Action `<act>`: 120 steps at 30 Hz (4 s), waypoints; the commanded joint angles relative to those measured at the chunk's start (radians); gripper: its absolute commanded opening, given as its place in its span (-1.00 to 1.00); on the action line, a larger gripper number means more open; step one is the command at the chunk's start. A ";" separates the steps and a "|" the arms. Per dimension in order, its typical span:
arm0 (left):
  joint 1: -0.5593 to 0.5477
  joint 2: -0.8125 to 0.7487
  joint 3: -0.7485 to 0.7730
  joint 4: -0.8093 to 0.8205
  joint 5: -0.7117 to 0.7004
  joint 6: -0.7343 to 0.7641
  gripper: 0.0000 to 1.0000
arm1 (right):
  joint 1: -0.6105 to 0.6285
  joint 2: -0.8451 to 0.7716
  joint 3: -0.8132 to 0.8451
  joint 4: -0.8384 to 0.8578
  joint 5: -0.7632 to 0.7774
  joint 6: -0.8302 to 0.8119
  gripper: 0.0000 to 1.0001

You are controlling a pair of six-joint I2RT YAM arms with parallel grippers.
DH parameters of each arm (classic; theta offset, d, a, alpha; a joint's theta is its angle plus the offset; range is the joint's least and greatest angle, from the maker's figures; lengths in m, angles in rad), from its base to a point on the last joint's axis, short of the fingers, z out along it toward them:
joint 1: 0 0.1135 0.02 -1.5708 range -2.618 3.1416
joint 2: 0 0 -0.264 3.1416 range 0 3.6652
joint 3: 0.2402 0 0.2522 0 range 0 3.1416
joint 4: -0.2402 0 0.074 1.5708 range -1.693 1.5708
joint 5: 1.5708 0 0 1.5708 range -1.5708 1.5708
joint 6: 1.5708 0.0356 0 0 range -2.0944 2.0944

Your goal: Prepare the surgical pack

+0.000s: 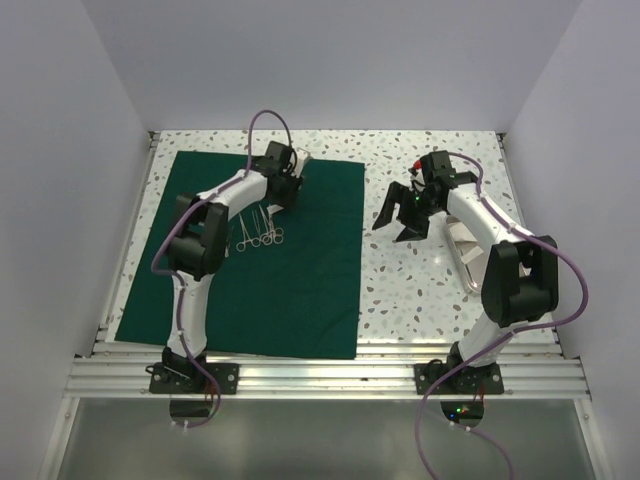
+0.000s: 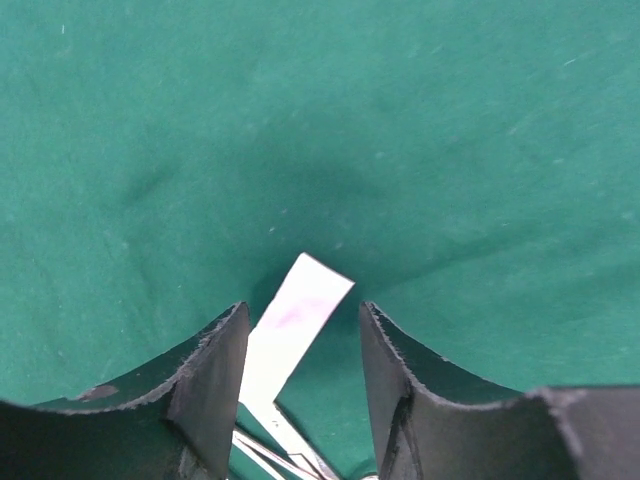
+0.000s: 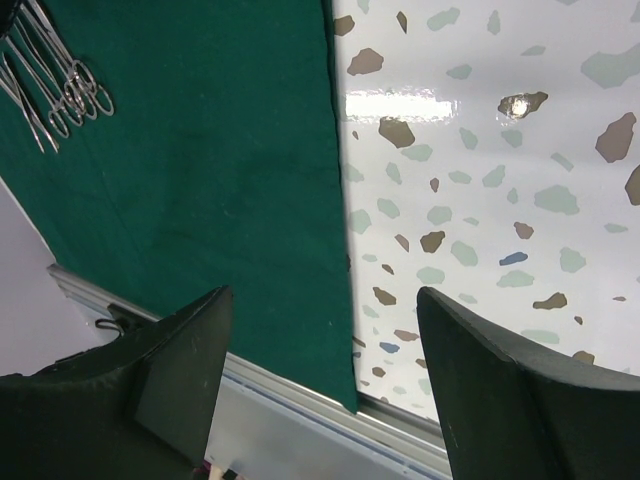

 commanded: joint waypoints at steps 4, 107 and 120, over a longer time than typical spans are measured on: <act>0.020 0.017 -0.023 0.037 0.001 0.007 -0.01 | 0.004 0.003 0.003 0.017 -0.024 -0.006 0.56; -0.026 -0.486 -0.321 0.050 0.436 -0.331 -0.04 | 0.320 0.353 0.290 0.447 -0.263 0.436 -1.00; 0.115 -0.634 -0.436 -0.026 0.159 -0.442 0.23 | -0.147 -0.136 -0.095 0.165 -0.010 0.191 -1.00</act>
